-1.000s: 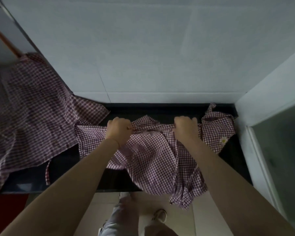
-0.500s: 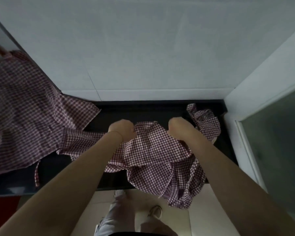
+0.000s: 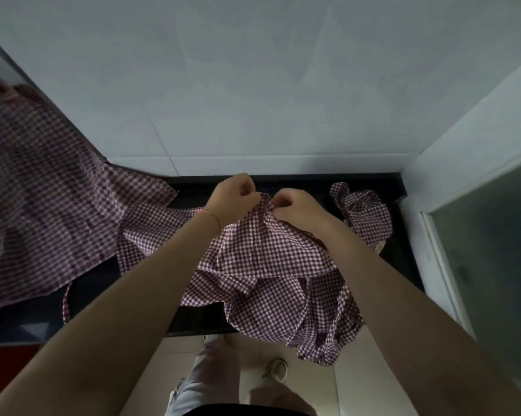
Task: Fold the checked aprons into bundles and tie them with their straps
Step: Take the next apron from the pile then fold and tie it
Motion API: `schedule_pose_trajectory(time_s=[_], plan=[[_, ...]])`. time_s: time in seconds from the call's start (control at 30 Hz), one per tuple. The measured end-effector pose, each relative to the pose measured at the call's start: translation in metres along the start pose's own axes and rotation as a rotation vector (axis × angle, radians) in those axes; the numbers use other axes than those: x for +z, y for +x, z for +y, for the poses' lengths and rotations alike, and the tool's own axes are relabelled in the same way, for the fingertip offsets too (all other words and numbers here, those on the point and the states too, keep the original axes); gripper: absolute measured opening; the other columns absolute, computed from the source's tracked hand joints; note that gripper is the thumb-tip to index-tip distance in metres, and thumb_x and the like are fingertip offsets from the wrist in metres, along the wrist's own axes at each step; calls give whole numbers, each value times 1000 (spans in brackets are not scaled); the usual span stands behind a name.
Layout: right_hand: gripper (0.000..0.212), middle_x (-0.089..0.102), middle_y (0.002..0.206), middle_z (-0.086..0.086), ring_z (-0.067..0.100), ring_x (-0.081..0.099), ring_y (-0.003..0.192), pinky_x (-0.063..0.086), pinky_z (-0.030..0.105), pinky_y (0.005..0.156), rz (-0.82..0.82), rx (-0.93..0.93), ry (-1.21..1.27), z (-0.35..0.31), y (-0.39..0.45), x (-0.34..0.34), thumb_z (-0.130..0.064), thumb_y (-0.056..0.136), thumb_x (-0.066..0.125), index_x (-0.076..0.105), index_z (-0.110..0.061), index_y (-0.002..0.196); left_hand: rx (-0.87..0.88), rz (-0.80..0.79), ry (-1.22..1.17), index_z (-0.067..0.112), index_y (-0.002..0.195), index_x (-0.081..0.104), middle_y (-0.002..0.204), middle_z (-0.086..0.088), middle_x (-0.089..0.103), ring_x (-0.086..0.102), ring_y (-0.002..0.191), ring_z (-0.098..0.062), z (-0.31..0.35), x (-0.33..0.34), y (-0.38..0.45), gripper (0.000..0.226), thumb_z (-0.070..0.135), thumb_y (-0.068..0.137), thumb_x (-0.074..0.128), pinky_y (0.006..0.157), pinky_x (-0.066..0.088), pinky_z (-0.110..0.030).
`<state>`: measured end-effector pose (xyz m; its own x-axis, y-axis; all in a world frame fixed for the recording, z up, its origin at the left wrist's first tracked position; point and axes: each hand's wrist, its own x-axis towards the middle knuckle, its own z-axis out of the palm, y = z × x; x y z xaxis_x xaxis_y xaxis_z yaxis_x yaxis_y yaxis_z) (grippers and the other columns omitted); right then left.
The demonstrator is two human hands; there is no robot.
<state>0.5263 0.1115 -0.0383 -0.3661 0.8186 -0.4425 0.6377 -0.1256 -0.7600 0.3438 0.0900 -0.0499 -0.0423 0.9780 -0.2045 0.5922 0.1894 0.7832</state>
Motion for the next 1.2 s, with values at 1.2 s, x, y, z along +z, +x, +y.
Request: schedule_pose_trajectory(time_s=[1.2], plan=[[39, 73, 99, 22, 32, 73, 74, 61, 42, 71, 547, 341, 144, -7, -22, -106, -27, 101, 44, 64, 5, 108, -87, -16, 522, 15, 122, 59, 126, -8, 50, 55, 115, -32, 16, 50, -48, 31, 25, 92, 54, 89, 51, -45]])
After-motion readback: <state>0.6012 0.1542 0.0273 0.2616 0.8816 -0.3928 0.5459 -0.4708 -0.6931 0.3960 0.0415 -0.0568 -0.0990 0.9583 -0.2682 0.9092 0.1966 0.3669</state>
